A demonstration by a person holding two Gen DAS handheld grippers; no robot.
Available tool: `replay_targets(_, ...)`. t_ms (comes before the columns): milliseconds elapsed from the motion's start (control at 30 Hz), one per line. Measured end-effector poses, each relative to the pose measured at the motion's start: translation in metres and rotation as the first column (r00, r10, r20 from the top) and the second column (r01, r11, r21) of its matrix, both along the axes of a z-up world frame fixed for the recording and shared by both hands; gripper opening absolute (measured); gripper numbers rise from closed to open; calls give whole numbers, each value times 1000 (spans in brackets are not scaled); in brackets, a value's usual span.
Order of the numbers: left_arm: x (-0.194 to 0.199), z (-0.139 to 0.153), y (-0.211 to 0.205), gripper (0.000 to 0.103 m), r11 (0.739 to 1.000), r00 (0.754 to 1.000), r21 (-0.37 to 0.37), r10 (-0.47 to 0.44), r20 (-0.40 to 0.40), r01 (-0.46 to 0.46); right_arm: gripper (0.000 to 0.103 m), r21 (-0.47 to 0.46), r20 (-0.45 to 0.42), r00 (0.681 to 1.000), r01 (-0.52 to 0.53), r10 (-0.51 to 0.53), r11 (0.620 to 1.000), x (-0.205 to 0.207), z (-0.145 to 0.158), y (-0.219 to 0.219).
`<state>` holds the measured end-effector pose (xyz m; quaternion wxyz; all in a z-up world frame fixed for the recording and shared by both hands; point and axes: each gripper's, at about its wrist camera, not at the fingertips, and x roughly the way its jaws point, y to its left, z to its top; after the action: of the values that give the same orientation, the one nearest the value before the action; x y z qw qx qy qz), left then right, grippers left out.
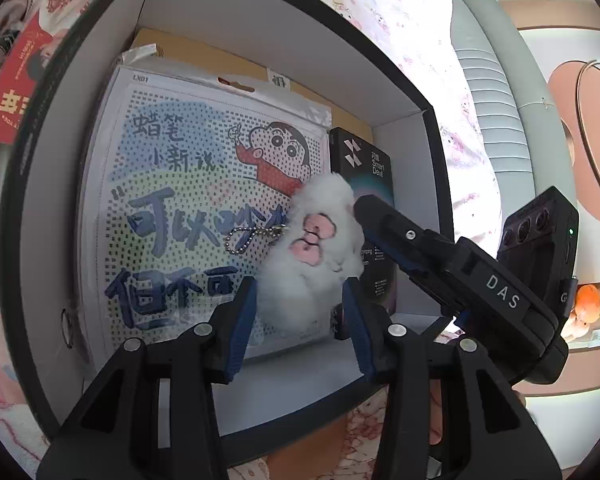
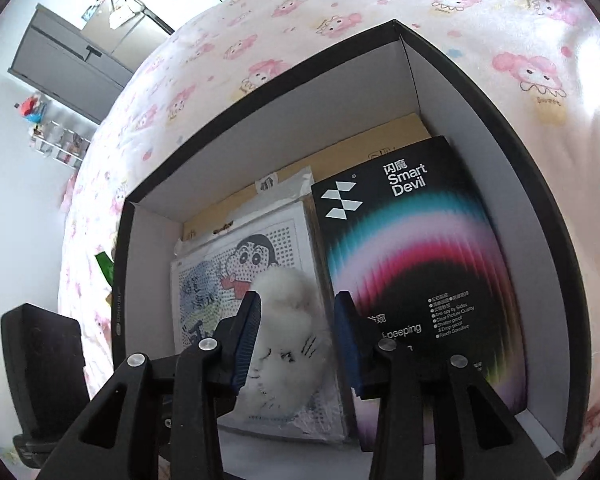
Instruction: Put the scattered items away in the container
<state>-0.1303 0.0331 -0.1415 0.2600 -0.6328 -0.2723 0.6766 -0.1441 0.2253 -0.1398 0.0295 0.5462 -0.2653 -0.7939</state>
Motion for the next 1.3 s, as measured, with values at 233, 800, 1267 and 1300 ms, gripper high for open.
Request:
replay_targets(233, 2, -4, -6, 43, 998, 999, 56, 6, 34, -8, 34, -100, 38, 996, -73, 77, 992, 6, -10, -14)
replay_targets(800, 3, 7, -16, 45, 997, 998, 49, 59, 30, -60, 34, -108, -35, 999, -4, 0, 994, 28, 12, 1)
replay_targets(1267, 1, 2, 16, 51, 990, 997, -123, -74, 2, 74, 34, -32, 35, 995, -93, 94, 995, -27, -8, -22)
replay_targets(1300, 0, 2, 17, 51, 989, 997, -127, -77, -3, 76, 34, -13, 16, 992, -125, 125, 992, -31, -3, -27)
